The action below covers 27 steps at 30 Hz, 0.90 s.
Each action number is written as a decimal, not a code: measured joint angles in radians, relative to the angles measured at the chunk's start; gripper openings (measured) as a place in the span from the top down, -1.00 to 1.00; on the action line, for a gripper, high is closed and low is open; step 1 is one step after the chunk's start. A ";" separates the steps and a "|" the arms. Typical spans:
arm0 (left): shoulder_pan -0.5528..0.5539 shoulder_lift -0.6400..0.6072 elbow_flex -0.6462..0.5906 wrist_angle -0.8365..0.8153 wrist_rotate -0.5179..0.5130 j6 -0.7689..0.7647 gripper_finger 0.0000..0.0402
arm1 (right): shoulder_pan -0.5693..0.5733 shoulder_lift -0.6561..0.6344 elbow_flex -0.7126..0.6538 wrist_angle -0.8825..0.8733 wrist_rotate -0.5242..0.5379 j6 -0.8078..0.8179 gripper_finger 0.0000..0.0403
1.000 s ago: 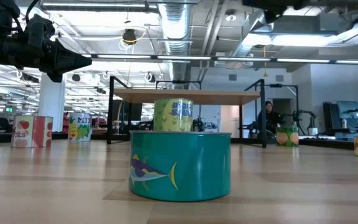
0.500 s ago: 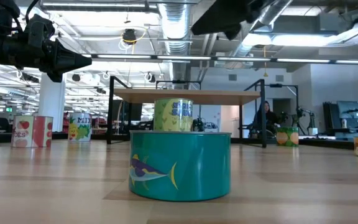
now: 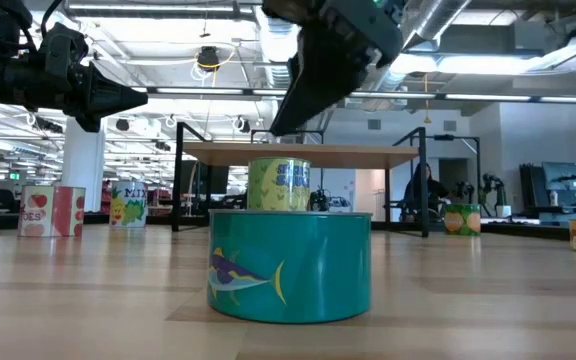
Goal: Pick and place cans onto a shelf
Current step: Put the green can on the shelf
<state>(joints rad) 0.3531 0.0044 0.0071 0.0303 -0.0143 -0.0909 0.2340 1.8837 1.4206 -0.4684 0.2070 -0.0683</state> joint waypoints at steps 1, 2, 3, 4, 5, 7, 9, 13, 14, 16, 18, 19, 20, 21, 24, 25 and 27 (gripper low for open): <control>0.000 0.000 0.000 0.000 0.000 0.000 1.00 | -0.005 0.016 0.015 -0.027 0.000 -0.009 0.20; 0.000 0.000 0.000 0.001 0.000 0.000 1.00 | -0.010 0.033 0.031 -0.039 0.000 -0.016 0.21; 0.000 0.000 0.000 0.000 0.000 0.000 1.00 | -0.016 0.051 0.045 -0.050 0.001 -0.019 0.21; 0.000 0.000 0.000 0.000 0.000 0.000 1.00 | -0.023 0.066 0.054 -0.075 -0.001 -0.019 0.23; 0.000 0.001 0.000 0.000 0.000 0.000 1.00 | -0.030 0.080 0.063 -0.104 -0.005 -0.020 0.25; 0.000 0.002 0.000 -0.001 0.000 0.000 1.00 | -0.043 0.103 0.085 -0.129 -0.035 -0.023 0.30; 0.000 0.002 0.000 0.000 0.000 0.000 1.00 | -0.058 0.115 0.105 -0.165 -0.065 -0.021 0.36; 0.000 0.002 0.000 0.000 0.000 0.000 1.00 | -0.077 0.115 0.113 -0.197 -0.078 -0.001 0.52; 0.000 0.002 0.000 0.000 0.000 0.000 1.00 | -0.081 0.115 0.112 -0.195 -0.079 0.004 0.57; 0.000 0.002 0.000 0.000 0.000 0.000 1.00 | -0.088 0.107 0.111 -0.195 -0.080 0.004 0.67; 0.000 0.002 0.000 0.000 0.000 0.000 1.00 | -0.097 0.098 0.109 -0.202 -0.080 0.012 0.79; 0.000 0.002 0.000 0.000 0.000 0.000 1.00 | -0.102 0.094 0.108 -0.193 -0.082 0.018 0.85; 0.000 0.002 0.000 0.000 0.000 0.000 1.00 | -0.109 0.085 0.108 -0.187 -0.082 0.029 0.91; 0.000 0.002 0.000 0.000 0.000 0.000 1.00 | -0.117 0.077 0.113 -0.193 -0.084 0.044 0.94; 0.000 0.002 0.000 -0.001 0.000 0.000 1.00 | -0.140 0.057 0.169 -0.224 -0.114 0.073 0.92; 0.000 0.003 0.000 0.000 0.000 0.000 1.00 | -0.149 0.051 0.197 -0.248 -0.122 0.072 0.90; 0.000 0.004 0.000 -0.001 0.000 0.000 1.00 | -0.166 0.049 0.278 -0.292 -0.130 0.067 0.87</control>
<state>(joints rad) 0.3531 0.0081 0.0070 0.0298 -0.0143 -0.0910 0.0680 1.9327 1.6984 -0.7603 0.0769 -0.0012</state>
